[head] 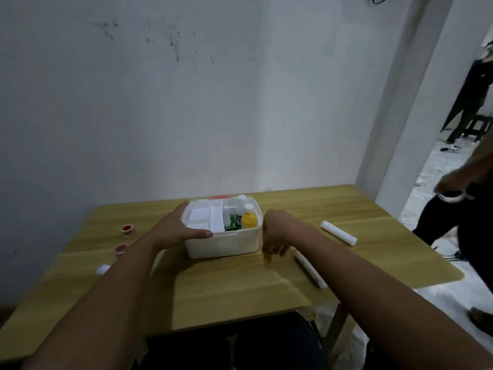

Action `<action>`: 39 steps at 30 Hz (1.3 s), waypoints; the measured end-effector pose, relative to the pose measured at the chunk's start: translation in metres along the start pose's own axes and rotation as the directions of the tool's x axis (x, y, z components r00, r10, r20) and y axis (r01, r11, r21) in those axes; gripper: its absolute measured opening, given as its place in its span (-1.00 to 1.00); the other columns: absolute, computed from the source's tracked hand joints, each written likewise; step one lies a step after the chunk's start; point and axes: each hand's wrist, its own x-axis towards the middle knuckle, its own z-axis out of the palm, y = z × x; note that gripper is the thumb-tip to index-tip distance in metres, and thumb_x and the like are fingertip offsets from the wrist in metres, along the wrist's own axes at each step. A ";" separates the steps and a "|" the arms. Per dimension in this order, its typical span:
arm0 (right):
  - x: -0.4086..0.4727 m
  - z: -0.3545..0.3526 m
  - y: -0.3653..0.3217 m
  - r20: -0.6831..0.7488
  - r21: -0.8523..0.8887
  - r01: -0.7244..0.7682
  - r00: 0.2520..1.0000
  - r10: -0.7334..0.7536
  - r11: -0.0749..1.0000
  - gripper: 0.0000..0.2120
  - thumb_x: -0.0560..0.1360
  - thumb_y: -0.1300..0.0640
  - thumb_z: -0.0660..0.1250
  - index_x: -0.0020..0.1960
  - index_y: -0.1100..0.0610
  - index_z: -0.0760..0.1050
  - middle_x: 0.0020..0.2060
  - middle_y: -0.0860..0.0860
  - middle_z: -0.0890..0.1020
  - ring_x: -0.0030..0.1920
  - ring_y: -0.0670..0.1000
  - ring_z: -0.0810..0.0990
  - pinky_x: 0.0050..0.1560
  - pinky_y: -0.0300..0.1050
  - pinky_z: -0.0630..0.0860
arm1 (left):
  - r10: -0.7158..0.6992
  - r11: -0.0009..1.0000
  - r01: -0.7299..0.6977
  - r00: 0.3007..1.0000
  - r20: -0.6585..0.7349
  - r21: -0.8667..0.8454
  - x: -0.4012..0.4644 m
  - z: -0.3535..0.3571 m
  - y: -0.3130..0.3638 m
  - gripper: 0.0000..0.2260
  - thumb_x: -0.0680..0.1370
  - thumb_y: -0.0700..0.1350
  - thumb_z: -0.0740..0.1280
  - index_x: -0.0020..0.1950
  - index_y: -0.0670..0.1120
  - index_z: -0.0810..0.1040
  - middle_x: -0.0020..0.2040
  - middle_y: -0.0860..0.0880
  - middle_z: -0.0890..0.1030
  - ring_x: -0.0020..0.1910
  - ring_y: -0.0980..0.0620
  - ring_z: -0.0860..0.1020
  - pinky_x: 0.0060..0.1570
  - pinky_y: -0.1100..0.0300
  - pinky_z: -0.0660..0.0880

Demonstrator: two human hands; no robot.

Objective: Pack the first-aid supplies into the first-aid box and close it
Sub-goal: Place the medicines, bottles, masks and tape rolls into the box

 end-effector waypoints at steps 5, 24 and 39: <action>-0.016 -0.057 -0.026 -0.135 -0.001 0.122 0.983 -0.121 0.993 -0.70 0.24 0.20 0.71 -0.14 0.29 0.71 -0.29 0.15 0.75 -0.23 0.10 0.78 -0.18 0.03 0.74 | -0.005 1.000 0.005 1.000 0.003 -0.003 0.000 0.003 0.003 -0.20 0.29 0.05 0.65 0.38 0.21 0.26 0.22 0.15 0.45 0.19 0.06 0.43 -0.14 0.31 0.42; 0.059 0.011 -0.081 -0.112 -0.616 0.217 0.928 -0.357 0.757 -0.87 0.52 0.28 0.39 0.04 0.16 0.52 -0.15 0.06 0.54 -0.15 0.11 0.50 -0.16 -0.04 0.44 | 0.030 0.999 -0.030 1.000 0.002 0.025 0.001 0.002 0.003 -0.28 0.30 -0.01 0.66 0.27 0.28 0.30 0.10 0.35 0.44 0.03 0.31 0.46 -0.16 0.37 0.41; 0.006 -0.057 0.051 -0.169 -0.139 -0.052 0.985 0.028 0.989 -0.64 0.42 0.00 0.60 -0.05 0.29 0.65 -0.23 0.15 0.73 -0.23 0.12 0.76 -0.25 0.01 0.73 | 0.023 1.000 -0.023 0.999 0.045 -0.005 -0.008 -0.002 0.010 -0.12 0.02 0.38 0.62 0.25 0.33 0.33 0.17 0.25 0.49 0.15 0.13 0.49 -0.07 0.23 0.47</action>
